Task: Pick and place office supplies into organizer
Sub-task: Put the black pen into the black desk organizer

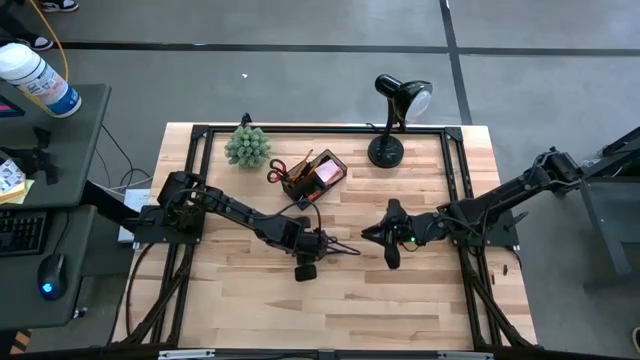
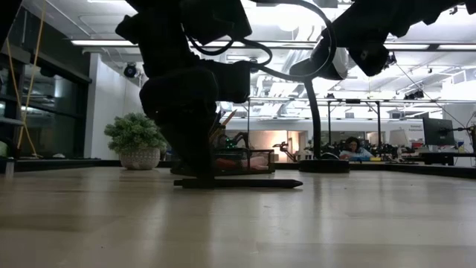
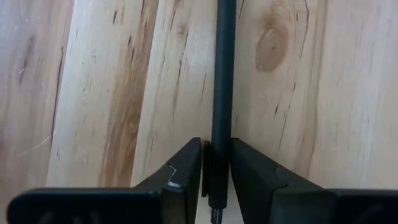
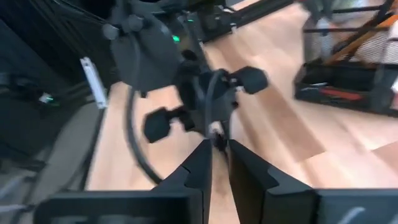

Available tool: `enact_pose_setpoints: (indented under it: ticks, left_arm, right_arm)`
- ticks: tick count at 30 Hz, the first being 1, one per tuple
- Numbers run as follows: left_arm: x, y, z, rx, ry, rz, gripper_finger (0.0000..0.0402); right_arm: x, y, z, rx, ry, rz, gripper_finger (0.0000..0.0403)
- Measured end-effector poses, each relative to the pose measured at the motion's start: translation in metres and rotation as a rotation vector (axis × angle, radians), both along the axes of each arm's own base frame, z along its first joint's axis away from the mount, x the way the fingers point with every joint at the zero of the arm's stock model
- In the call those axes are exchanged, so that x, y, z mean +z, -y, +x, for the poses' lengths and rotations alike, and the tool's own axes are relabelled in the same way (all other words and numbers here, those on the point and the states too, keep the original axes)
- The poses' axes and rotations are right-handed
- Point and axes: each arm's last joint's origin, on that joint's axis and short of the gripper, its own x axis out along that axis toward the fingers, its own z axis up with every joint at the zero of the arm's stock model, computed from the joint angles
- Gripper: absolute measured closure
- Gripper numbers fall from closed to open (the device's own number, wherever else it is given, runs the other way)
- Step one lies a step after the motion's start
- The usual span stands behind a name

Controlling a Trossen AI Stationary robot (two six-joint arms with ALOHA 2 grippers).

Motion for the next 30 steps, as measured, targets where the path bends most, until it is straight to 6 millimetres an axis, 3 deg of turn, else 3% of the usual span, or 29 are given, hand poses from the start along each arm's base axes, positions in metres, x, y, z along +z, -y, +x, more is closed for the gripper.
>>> enact_pose_setpoints:
  ticks: [9, 22, 30]
  left_arm:
    - [-0.001, 0.003, -0.001, 0.009, -0.007, -0.014, 0.0368]
    - [-0.001, 0.003, -0.001, 0.008, -0.010, -0.018, 0.0346]
    - [-0.001, 0.002, -0.001, 0.009, -0.004, -0.016, 0.0352]
  right_arm:
    - [0.015, -0.016, 0.000, 0.111, 0.142, 0.092, 0.0381]
    - [0.046, -0.026, -0.002, 0.244, 0.440, 0.211, 0.0387]
    - [0.038, -0.025, -0.001, 0.228, 0.363, 0.170, 0.0389]
